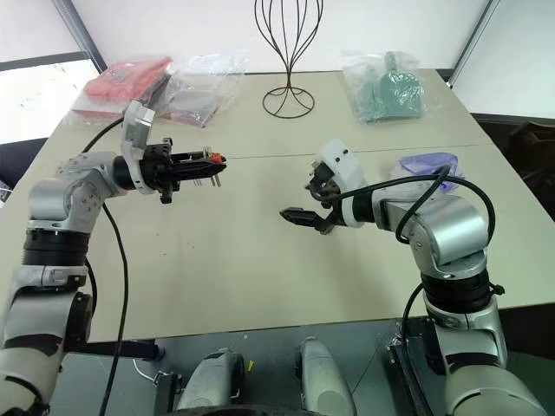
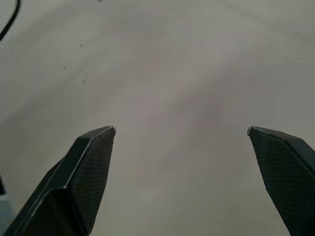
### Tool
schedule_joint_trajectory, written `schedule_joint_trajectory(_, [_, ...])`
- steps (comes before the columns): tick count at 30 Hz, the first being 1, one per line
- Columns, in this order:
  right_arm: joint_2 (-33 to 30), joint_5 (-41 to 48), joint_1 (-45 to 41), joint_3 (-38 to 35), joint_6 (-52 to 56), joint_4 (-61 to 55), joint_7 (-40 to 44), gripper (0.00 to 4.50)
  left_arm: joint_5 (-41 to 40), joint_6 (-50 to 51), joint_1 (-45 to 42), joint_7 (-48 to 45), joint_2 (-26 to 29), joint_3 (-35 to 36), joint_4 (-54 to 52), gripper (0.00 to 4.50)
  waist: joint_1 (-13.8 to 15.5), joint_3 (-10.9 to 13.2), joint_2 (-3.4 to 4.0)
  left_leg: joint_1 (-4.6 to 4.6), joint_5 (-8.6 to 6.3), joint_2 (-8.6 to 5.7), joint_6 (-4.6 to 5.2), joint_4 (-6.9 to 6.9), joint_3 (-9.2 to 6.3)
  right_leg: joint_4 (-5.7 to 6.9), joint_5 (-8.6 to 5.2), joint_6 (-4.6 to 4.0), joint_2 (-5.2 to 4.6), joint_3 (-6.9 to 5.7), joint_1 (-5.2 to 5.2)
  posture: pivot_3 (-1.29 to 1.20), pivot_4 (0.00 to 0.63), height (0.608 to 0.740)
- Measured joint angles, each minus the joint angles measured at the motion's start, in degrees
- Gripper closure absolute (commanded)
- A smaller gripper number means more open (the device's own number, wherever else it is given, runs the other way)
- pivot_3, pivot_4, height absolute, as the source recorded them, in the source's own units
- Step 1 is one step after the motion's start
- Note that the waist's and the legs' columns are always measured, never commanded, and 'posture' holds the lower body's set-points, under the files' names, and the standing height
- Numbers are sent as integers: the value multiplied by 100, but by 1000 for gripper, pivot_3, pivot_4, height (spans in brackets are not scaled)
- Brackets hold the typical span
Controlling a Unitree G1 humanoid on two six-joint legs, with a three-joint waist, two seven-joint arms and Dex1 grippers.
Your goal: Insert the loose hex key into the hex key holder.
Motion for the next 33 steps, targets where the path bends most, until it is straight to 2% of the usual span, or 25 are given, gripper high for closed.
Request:
schedule_joint_trajectory(4, [442,125,337,-641,215,480,-1223,40,-83,-24,285,268,-284,2,-282,4263,-5,-1,0,-3,0,-1,0,-7,1,-14,1,2,-2,1,0,0,150,740])
schedule_joint_trajectory(10, [733,239,627,-878,216,881,-2479,40,-105,-94,520,573,-491,-1,-390,4263,-39,0,0,-3,0,-1,0,-10,1,-15,1,3,1,4,-2,0,150,740])
schedule_joint_trajectory(16, [1136,140,237,-911,217,1235,-3233,40,-118,-121,622,777,-551,10,-543,4263,-39,-2,0,0,0,-1,0,-10,-2,-14,1,3,5,4,0,0,150,740])
schedule_joint_trajectory(21, [1277,-158,63,-678,210,1393,-3491,40,-118,-209,785,911,-584,13,-611,4263,-39,-6,-4,-1,0,-1,1,-13,-2,-20,1,3,4,4,0,0,150,740])
schedule_joint_trajectory(24, [1281,-368,109,-399,92,1396,-3553,909,-118,-215,821,1000,-612,13,-660,4263,-36,-12,-15,3,0,0,1,-10,-3,-19,1,3,4,3,7,0,150,740])
schedule_joint_trajectory(30, [1339,-777,303,-146,-543,1648,-3630,3837,-128,-226,918,1168,-691,23,-752,4263,-95,-40,-44,38,-1,1,1,-19,-4,-30,-2,-1,5,3,41,0,150,740])
schedule_joint_trajectory(31, [1345,-840,301,-110,-719,1760,-3616,4470,-129,-226,964,1191,-715,22,-778,4263,-117,-46,-49,46,-1,1,1,-22,-4,-31,-4,-4,6,2,48,0,150,740])
schedule_joint_trajectory(33, [1346,-898,304,-16,-908,1886,-3578,4470,-129,-225,1007,1219,-731,19,-781,4263,-144,-51,-58,62,-1,1,1,-26,-4,-34,-10,-13,5,2,63,0,150,740])
